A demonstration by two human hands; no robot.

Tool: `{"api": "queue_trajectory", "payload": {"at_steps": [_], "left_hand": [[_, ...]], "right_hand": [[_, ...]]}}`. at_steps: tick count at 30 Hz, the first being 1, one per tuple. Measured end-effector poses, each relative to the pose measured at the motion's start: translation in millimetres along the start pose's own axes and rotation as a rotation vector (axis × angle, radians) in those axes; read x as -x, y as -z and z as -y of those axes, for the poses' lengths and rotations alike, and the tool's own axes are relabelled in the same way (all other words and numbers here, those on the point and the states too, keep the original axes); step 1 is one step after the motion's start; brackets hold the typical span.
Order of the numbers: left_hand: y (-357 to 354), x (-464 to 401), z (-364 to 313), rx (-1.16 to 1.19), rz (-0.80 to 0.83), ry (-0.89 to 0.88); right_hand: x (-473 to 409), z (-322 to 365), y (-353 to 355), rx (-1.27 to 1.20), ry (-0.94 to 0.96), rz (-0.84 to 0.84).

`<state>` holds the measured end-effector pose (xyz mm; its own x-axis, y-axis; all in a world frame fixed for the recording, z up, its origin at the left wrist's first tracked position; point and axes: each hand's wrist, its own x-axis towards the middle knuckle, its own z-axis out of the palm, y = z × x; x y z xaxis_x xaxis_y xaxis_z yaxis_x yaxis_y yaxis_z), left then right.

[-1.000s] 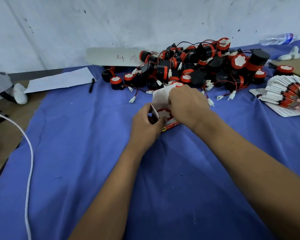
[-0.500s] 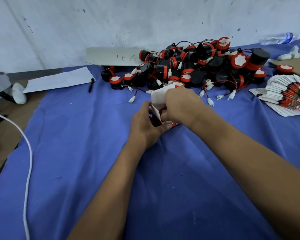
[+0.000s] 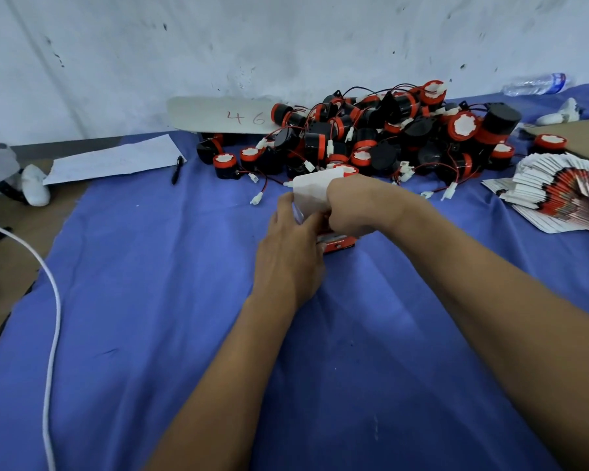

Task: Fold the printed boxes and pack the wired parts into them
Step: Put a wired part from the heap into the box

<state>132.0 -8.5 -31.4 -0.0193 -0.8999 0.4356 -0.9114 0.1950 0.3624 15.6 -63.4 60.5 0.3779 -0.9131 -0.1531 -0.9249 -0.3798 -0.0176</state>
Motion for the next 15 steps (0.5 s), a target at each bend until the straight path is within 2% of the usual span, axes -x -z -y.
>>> {"api": "queue_trajectory", "payload": {"at_steps": [3, 9, 15], "left_hand": [[-1, -1, -10, -0.069, 0.015, 0.038], [0, -3, -7, 0.021, 0.035, 0.100], [0, -5, 1, 0.099, 0.037, 0.079]], "right_hand": [[4, -6, 7, -0.014, -0.013, 0.052], [15, -17, 15, -0.133, -0.103, -0.416], [11, 10, -1, -0.160, -0.070, -0.476]]}}
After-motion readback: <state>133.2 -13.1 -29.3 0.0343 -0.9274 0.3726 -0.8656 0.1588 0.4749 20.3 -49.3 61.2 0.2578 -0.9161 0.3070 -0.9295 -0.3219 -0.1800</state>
